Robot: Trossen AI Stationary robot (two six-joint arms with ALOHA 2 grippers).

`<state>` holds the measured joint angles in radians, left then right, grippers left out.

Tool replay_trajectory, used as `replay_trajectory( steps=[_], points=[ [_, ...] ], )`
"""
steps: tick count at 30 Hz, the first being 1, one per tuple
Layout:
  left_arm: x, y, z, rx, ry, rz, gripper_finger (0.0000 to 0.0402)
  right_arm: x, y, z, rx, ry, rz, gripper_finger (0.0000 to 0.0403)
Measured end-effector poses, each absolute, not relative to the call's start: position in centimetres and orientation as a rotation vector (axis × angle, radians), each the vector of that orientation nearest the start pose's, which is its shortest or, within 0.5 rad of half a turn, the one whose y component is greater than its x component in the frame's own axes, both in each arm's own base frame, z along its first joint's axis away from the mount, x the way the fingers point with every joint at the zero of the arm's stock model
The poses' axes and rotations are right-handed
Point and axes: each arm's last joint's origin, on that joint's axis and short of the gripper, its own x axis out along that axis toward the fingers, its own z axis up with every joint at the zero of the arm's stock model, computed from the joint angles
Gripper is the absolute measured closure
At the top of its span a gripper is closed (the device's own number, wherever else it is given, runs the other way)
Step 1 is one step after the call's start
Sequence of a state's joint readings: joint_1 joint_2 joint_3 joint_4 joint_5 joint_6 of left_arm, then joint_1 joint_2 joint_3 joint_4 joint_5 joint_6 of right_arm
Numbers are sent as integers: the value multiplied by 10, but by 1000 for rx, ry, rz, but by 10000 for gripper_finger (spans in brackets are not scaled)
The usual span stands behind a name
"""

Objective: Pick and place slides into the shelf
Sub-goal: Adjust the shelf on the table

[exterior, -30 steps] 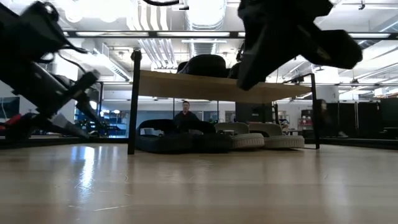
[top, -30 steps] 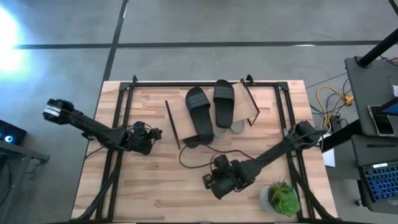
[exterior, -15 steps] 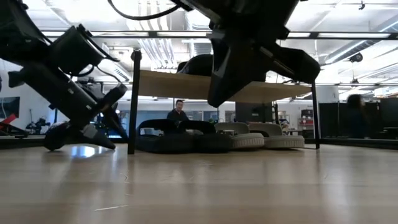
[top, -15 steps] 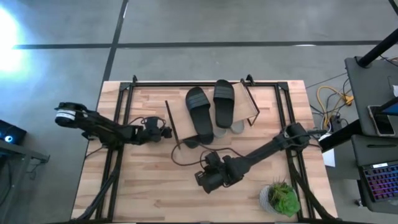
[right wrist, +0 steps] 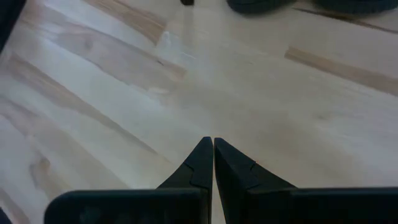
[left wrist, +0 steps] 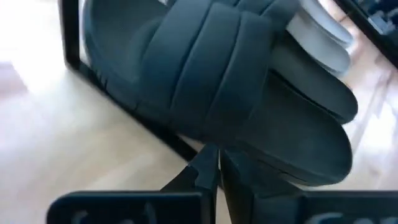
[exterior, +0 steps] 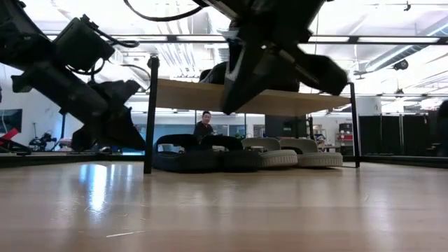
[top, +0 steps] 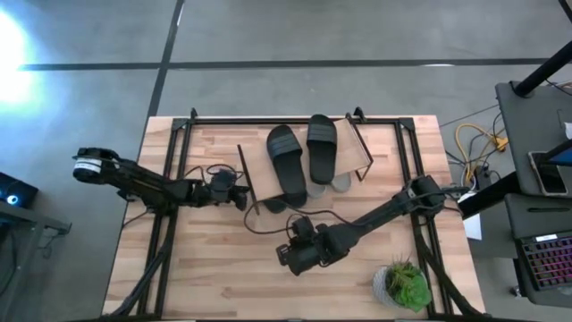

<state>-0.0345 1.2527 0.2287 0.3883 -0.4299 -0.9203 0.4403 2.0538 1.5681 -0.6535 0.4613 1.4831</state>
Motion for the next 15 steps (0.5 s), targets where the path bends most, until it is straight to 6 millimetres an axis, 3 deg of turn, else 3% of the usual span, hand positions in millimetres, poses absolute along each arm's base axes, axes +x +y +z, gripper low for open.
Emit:
replay_trajectory(
  steps=[8,15],
  points=[
    [189,11,107,-683,437,732,401,410,169,165,876,819,-637,394],
    [189,15,95,-618,490,773,401,420,170,165,763,787,-617,394]
  ],
)
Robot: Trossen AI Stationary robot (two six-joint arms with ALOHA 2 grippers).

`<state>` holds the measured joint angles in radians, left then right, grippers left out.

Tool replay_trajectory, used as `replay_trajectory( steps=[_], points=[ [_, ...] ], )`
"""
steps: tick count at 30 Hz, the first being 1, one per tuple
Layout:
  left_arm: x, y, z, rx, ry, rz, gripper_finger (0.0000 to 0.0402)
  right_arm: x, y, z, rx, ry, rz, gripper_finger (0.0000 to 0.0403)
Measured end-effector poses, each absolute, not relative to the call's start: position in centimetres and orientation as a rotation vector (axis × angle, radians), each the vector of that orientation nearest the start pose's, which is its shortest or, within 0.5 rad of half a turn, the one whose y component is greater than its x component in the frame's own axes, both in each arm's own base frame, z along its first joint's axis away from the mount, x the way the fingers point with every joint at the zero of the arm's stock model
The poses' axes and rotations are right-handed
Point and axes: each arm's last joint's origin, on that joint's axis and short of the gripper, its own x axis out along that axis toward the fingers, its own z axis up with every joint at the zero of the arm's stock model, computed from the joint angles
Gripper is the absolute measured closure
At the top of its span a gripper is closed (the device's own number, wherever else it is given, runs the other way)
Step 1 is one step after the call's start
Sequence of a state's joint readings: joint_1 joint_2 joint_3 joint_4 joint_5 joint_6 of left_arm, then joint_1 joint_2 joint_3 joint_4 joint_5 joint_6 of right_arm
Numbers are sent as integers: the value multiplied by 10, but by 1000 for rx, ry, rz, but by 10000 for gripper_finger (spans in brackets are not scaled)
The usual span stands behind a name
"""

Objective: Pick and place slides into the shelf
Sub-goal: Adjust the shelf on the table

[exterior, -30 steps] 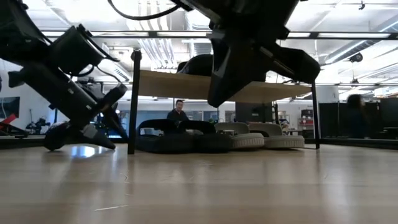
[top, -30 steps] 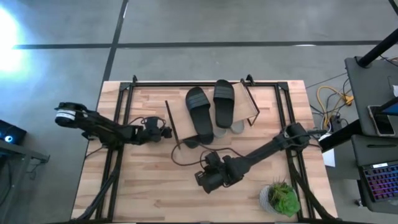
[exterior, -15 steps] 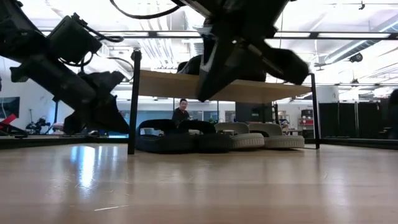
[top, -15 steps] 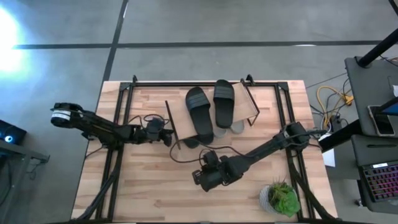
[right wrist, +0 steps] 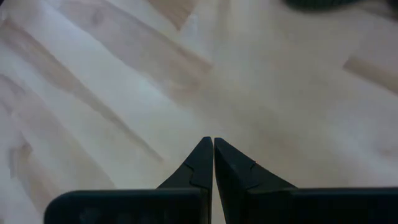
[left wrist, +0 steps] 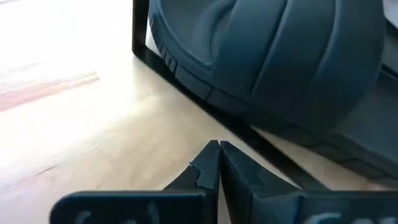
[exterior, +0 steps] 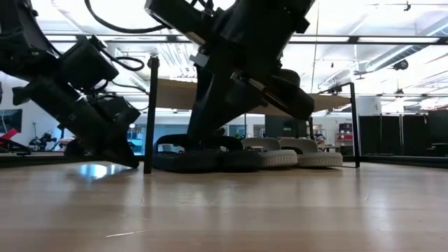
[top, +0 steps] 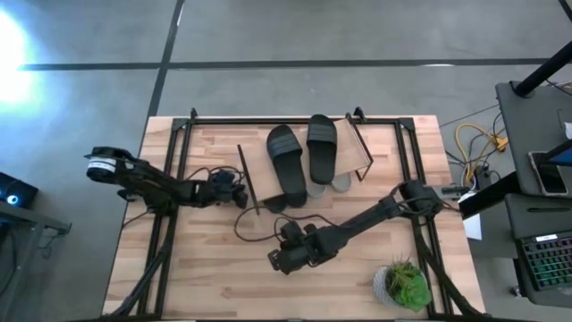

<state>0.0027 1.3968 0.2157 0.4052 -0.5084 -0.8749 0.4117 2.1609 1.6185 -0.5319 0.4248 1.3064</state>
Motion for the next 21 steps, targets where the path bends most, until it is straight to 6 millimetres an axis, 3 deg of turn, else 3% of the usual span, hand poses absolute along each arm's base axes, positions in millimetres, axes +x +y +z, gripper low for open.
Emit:
replay_trajectory(
  steps=[10,21],
  points=[
    [208,30,87,-616,450,770,402,427,149,163,737,799,-638,394],
    [212,48,89,-580,443,755,401,433,129,162,696,808,-648,394]
  ],
)
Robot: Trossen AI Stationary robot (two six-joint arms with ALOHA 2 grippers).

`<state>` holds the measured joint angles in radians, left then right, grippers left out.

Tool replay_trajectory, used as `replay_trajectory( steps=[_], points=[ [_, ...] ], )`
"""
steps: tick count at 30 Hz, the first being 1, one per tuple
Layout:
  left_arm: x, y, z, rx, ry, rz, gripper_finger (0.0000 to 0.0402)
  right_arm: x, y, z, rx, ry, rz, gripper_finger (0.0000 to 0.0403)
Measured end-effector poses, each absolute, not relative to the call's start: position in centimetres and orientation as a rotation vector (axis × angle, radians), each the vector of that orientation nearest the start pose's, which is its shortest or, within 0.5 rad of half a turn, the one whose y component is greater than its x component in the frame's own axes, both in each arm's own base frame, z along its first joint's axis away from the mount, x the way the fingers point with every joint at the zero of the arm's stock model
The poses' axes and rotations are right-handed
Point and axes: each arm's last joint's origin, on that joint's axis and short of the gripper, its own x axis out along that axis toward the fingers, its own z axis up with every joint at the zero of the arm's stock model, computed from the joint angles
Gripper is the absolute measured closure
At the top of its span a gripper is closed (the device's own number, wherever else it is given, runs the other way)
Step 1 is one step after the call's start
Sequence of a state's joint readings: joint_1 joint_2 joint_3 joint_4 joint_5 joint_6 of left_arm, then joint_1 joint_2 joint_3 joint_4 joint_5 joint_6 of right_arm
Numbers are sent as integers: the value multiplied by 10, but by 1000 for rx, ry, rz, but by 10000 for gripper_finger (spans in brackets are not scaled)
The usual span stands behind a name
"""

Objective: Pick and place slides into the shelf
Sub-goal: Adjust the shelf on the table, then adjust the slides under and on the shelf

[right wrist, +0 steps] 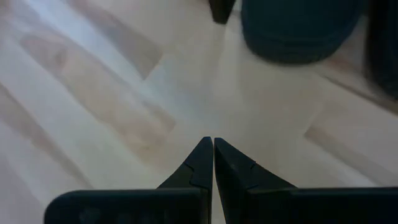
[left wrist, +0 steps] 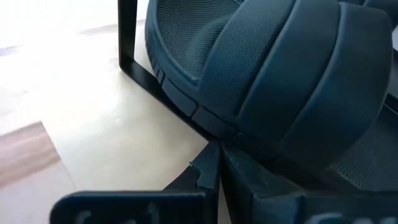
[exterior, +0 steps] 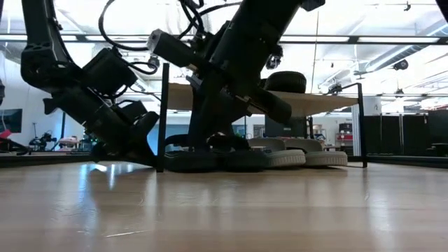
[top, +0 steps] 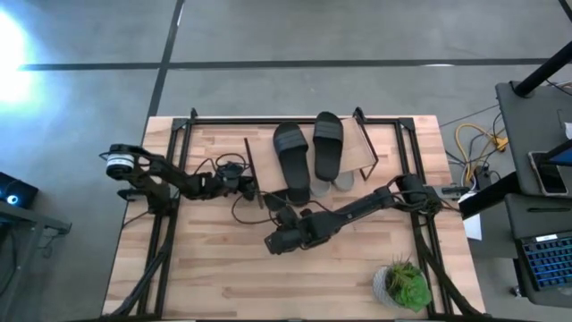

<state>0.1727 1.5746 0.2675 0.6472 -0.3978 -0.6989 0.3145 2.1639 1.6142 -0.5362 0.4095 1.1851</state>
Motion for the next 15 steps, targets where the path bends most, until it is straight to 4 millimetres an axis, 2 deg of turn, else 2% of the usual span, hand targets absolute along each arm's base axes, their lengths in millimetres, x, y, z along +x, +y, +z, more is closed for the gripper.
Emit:
replay_trajectory(
  steps=[4,8,11,15],
  points=[
    [212,51,91,-594,448,727,401,433,126,162,720,794,-686,394],
    [208,45,92,-566,463,691,401,419,143,169,701,734,-765,394],
    [202,40,98,-545,437,683,401,404,154,176,700,749,-819,394],
    [192,33,105,-529,424,652,401,391,164,174,690,799,-862,394]
  ],
)
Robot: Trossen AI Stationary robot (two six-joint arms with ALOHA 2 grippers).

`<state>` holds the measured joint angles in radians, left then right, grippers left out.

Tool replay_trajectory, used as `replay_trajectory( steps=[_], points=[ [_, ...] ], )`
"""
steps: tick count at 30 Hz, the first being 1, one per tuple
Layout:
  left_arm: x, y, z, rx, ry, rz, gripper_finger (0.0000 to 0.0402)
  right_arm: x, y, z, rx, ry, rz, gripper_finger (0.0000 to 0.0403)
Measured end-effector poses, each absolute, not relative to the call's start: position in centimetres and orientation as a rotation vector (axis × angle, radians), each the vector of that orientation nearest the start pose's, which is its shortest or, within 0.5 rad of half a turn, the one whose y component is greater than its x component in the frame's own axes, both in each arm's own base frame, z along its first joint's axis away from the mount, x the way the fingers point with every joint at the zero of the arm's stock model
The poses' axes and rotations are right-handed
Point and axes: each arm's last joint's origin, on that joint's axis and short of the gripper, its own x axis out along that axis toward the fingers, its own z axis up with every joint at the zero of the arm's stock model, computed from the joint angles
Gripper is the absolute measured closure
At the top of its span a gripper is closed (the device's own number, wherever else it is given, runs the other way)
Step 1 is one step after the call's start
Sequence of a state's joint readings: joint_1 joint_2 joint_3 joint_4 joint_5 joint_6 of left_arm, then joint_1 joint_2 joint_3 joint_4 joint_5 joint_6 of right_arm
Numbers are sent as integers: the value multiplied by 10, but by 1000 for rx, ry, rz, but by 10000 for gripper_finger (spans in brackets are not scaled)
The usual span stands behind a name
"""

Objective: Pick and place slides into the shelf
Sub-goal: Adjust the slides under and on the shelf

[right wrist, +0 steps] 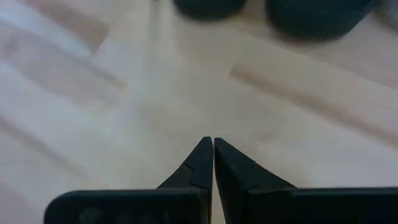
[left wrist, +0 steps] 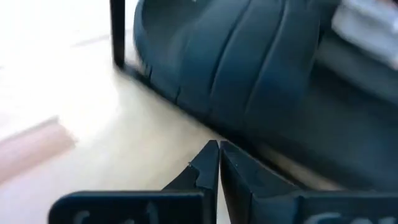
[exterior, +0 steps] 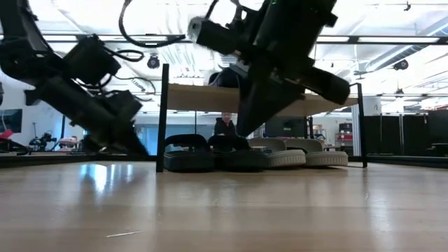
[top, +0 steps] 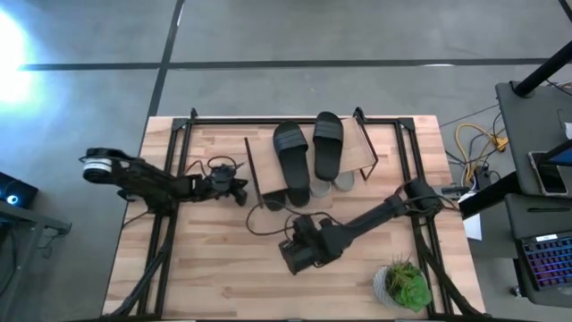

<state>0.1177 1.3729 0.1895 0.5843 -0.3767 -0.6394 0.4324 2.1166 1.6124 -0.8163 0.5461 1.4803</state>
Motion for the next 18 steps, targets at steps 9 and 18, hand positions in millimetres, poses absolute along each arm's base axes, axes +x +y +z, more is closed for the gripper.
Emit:
replay_trajectory(
  steps=[9,18],
  points=[
    [171,-3,119,-403,537,491,401,407,189,149,785,757,-701,394],
    [164,-38,141,-378,387,421,401,425,170,132,651,703,-697,394]
  ],
)
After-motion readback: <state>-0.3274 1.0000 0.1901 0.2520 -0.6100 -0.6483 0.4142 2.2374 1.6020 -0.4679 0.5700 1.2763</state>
